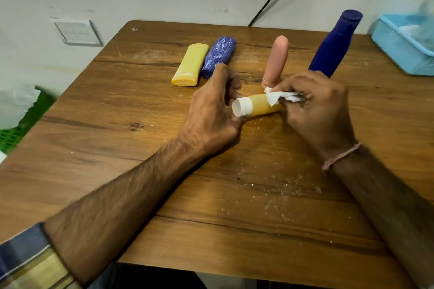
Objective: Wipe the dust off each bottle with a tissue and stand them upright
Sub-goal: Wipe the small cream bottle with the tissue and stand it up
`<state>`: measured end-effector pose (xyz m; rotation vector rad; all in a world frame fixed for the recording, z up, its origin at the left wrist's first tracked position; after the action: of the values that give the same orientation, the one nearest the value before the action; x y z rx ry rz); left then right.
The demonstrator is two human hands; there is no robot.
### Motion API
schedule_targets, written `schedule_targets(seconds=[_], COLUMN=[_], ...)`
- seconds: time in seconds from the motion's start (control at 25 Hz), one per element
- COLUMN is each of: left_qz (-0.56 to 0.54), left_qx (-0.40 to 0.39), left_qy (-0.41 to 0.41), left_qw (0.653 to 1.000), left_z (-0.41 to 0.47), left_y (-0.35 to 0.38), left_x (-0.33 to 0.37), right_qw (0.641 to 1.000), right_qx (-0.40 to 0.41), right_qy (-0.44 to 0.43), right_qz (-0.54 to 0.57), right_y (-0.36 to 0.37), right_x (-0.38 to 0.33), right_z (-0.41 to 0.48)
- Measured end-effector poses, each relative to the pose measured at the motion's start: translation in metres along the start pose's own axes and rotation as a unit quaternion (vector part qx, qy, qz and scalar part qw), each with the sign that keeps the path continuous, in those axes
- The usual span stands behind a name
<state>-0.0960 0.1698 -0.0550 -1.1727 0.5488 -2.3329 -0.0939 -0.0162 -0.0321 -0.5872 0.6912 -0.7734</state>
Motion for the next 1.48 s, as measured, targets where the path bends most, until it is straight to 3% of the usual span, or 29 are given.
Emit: schedule_targets(seconds=[0.12, 0.28, 0.36, 0.64, 0.76, 1.04, 1.16, 1.28, 1.4, 1.48], left_qz=[0.008, -0.011, -0.021, -0.025, -0.033, -0.034, -0.029, -0.005, 0.021, 0.029], left_qx=[-0.005, 0.016, 0.018, 0.016, -0.009, -0.050, -0.047, -0.061, -0.085, -0.090], left_qy=[-0.001, 0.010, 0.006, -0.024, -0.081, -0.138, -0.171, -0.187, -0.180, -0.172], left_qw=[1.000, 1.000, 1.000, 0.999, 0.996, 0.989, 0.984, 0.980, 0.980, 0.981], left_z=[0.000, -0.001, -0.001, 0.001, 0.001, 0.000, 0.001, 0.004, 0.004, 0.004], left_y=[0.000, 0.001, 0.002, -0.001, -0.002, 0.005, 0.004, 0.002, 0.000, -0.001], left_x=[0.001, 0.003, 0.003, -0.004, -0.007, -0.009, -0.013, -0.017, -0.018, -0.016], right_qw=[1.000, 0.995, 0.993, 0.997, 0.994, 0.991, 0.983, 0.989, 0.988, 0.988], right_qx=[0.004, -0.040, -0.044, 0.007, 0.013, -0.088, -0.127, -0.135, -0.085, -0.065], right_qy=[0.012, -0.090, -0.101, 0.081, 0.107, -0.083, -0.101, -0.006, 0.122, 0.137], right_qz=[-0.003, 0.021, 0.031, -0.001, 0.000, 0.052, 0.079, 0.060, 0.038, 0.022], right_y=[0.000, 0.015, 0.016, -0.002, -0.002, 0.021, 0.014, 0.006, -0.001, 0.000], right_x=[0.000, -0.034, -0.035, 0.010, 0.013, -0.025, -0.015, 0.007, 0.028, 0.030], right_z=[-0.001, -0.005, -0.003, 0.001, 0.000, -0.005, -0.003, -0.001, 0.001, 0.001])
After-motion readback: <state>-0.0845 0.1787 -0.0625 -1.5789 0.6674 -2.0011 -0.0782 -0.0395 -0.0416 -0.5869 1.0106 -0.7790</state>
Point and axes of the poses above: each hand's wrist, its own z-axis towards the middle knuckle, its own y-axis out of the palm, x = y × z, the point moved 4 cm from there along z, towards the middle knuckle, and after that the axes turned 1 degree about z, right-handed, at the moved point
